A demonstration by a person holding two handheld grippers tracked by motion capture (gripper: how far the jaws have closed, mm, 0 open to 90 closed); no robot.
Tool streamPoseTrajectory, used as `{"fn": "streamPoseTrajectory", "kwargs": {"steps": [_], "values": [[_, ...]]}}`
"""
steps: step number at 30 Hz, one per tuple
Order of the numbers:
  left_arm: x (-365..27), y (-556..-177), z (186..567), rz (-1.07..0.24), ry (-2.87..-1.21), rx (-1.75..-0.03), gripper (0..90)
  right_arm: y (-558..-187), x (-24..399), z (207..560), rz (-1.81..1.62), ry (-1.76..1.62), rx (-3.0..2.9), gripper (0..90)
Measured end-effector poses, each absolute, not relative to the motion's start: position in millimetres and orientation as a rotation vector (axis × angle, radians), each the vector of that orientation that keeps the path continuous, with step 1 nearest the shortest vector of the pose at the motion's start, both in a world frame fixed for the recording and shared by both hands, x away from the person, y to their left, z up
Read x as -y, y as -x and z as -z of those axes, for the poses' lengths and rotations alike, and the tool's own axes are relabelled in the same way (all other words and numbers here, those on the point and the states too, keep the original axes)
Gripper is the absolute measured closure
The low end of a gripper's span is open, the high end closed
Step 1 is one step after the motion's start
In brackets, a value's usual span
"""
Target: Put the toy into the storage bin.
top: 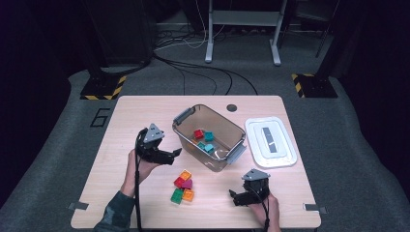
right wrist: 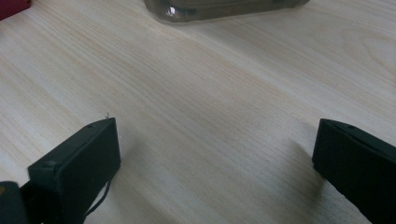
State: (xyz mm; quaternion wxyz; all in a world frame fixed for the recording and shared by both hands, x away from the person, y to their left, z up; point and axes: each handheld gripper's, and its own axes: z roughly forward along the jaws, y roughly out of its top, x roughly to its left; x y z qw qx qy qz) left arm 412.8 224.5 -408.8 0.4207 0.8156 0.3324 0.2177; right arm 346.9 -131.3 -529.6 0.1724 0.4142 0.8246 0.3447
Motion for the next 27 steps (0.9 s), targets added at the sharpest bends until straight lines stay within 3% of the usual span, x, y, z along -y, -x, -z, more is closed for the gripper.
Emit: {"fn": "streamPoseTrajectory", "kwargs": {"steps": [27], "values": [[-206.4, -412.0, 494.2, -0.340, -2.131, -0.942, 0.0, -346.9, 131.2, 529.5, -0.978, -1.177, -2.339, 0.1]]}}
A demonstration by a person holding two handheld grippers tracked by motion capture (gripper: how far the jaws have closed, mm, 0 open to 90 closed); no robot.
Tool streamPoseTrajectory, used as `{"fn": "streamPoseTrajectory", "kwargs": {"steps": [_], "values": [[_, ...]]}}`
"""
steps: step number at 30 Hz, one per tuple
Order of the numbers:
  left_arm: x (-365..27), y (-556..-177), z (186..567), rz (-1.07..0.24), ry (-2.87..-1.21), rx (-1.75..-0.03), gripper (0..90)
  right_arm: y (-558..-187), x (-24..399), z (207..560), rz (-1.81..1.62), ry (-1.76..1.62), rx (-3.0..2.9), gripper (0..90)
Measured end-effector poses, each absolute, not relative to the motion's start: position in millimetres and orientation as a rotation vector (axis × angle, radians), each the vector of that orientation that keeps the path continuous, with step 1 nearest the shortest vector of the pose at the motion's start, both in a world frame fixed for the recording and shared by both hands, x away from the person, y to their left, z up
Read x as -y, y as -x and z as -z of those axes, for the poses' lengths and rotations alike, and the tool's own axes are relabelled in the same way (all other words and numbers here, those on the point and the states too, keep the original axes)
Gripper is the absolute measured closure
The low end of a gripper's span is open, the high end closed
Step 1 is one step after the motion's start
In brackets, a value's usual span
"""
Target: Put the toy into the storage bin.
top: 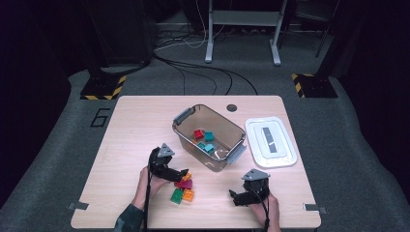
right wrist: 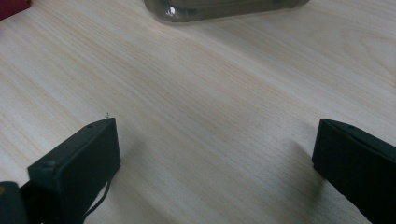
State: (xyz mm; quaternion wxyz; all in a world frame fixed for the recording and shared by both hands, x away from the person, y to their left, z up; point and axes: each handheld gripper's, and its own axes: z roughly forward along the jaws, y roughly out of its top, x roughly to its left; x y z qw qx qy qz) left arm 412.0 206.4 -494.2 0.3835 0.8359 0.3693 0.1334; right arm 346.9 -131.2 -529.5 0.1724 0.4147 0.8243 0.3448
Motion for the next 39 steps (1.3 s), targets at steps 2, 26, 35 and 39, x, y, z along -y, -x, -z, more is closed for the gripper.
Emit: {"fn": "streamPoseTrajectory", "kwargs": {"steps": [2, 26, 35, 39], "values": [[-203.6, -413.0, 498.8, -0.326, -2.136, -0.948, 0.0, -346.9, 131.3, 529.6, -0.978, -1.176, -2.339, 0.1], [-218.2, -421.9, 513.4, -0.349, -2.130, -1.032, 1.1, -346.9, 131.3, 529.6, -0.978, -1.176, -2.339, 0.1], [-220.9, -418.3, 510.1, -0.332, -2.107, -1.041, 1.0, -346.9, 131.3, 529.5, -0.978, -1.176, -2.340, 0.1], [-215.0, -415.2, 510.0, -0.314, -2.146, -1.006, 5.7, -347.0, 131.4, 529.7, -0.975, -1.173, -2.337, 0.1]]}}
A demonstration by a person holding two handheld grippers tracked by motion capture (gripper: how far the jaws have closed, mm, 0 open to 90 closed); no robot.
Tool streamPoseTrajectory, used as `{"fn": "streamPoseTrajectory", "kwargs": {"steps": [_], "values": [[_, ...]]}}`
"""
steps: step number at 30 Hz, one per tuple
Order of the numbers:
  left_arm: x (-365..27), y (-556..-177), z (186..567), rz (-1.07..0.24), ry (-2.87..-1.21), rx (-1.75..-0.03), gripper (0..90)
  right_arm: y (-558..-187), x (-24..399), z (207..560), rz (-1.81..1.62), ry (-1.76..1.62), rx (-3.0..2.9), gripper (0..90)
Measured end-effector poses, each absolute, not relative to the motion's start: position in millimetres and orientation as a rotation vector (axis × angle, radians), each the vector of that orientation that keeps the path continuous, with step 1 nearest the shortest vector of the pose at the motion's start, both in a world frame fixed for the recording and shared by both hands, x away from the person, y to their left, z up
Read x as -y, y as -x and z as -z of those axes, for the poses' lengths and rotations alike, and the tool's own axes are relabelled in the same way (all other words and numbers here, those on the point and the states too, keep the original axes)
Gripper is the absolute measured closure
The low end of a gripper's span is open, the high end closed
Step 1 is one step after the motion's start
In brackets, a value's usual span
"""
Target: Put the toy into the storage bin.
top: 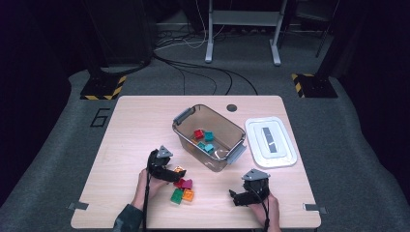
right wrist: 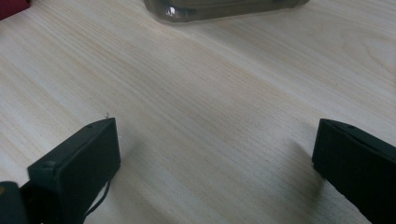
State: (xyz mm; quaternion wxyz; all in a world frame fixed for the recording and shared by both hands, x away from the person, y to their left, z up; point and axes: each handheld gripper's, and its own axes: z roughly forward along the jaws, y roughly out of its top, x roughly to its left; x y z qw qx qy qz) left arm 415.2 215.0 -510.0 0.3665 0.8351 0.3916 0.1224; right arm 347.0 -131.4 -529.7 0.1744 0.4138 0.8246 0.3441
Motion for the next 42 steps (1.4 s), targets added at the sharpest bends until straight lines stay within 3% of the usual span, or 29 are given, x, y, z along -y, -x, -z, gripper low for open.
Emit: {"fn": "streamPoseTrajectory", "kwargs": {"steps": [2, 13, 42], "values": [[-214.3, -414.4, 510.7, -0.314, -2.160, -1.003, 21.9, -346.9, 131.2, 529.6, -0.978, -1.175, -2.337, 0.1], [-218.9, -409.9, 515.7, -0.343, -2.173, -0.998, 57.5, -347.0, 131.5, 529.7, -0.975, -1.171, -2.338, 0.1], [-235.0, -404.6, 480.3, -0.405, -2.122, -0.961, 58.6, -347.6, 131.5, 529.7, -0.975, -1.163, -2.347, 0.0]]}}
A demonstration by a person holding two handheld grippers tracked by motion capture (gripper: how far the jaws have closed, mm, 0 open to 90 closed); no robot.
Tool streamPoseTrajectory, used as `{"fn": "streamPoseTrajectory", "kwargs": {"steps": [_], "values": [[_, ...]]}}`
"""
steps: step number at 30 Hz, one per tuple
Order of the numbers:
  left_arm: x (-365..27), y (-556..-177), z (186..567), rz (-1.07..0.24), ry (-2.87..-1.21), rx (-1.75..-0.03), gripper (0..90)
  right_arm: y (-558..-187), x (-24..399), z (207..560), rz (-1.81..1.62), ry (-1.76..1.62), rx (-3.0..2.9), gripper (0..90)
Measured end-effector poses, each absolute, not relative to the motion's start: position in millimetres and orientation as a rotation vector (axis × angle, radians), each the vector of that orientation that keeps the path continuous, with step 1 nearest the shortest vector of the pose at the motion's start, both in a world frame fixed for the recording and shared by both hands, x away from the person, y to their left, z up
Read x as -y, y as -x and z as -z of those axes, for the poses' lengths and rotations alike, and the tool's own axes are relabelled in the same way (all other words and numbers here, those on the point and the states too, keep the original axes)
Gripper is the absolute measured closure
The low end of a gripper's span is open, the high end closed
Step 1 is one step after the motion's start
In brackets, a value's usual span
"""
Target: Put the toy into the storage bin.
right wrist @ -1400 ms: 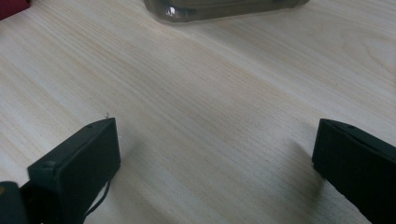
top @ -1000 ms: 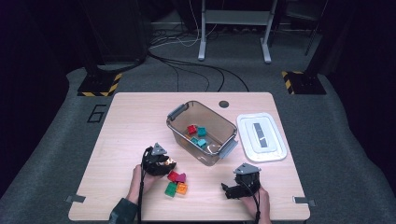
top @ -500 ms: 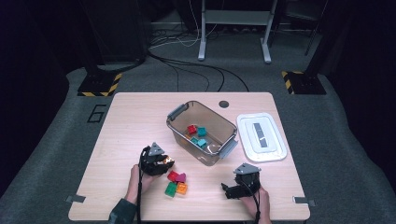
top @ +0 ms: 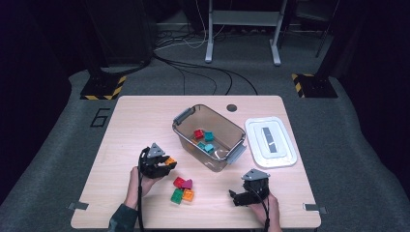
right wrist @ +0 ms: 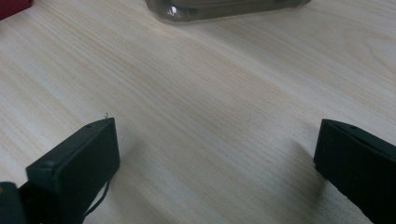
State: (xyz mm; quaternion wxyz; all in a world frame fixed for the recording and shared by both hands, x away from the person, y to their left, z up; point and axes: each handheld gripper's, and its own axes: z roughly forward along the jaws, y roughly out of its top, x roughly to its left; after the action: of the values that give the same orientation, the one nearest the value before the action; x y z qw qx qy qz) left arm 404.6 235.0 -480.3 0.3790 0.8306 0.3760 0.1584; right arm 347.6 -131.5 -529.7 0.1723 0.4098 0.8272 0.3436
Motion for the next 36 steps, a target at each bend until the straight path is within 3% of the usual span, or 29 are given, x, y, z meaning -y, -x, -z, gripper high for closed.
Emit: {"fn": "streamPoseTrajectory", "kwargs": {"steps": [36], "values": [[-222.8, -413.5, 406.0, -0.506, -2.076, -0.828, 58.6, -348.1, 130.8, 529.6, -0.975, -1.172, -2.341, 0.0]]}}
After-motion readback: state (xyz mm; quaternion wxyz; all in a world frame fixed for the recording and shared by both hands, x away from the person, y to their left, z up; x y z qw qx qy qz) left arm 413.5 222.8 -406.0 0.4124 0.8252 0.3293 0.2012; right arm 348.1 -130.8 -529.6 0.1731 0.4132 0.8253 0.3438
